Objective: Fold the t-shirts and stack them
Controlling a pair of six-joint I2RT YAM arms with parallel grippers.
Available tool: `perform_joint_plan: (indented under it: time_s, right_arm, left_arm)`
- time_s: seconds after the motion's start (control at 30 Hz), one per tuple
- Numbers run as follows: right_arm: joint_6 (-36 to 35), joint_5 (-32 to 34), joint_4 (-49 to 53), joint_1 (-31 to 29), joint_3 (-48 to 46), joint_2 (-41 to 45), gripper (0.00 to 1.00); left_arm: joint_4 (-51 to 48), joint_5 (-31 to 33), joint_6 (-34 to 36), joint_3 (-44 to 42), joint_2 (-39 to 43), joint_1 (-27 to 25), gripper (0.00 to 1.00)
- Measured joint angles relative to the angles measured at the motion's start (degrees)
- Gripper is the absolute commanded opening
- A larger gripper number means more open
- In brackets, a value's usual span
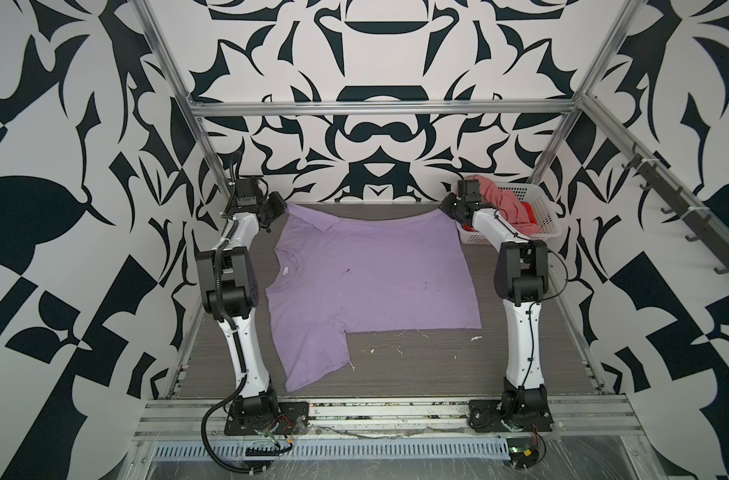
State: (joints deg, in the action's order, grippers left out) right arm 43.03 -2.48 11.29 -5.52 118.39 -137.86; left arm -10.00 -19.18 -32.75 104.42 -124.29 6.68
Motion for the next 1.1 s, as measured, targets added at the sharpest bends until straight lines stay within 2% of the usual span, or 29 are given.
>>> perform_joint_plan:
  time_s: [0.27,0.33,0.6,0.8,1.1]
  right_arm:
    - [3.82,1.18,-1.07,-1.40,18.21,-12.04,0.00]
    - [3.82,2.19,-0.42,-1.81,20.15,-13.20,0.00]
    - [1.07,6.32,2.29,-2.95,18.91,-11.91,0.00]
    - [-4.22,7.87,5.46,-3.74,13.81,-8.31,0.00]
    - [-7.61,7.63,10.16,-4.94,14.99,-8.07,0.00]
  left_arm:
    - [6.29,-1.29,-8.09,8.76,-8.74,-0.04,0.00]
    - [6.40,-1.42,-9.51,9.51,-10.25,-0.04,0.00]
    - [6.84,-1.64,-11.28,9.18,-10.71,-0.04,0.00]
    - [8.72,-1.62,-11.80,2.71,-7.65,-0.04,0.00]
    - [10.67,-1.68,-12.46,-2.82,-4.09,-0.33,0.00]
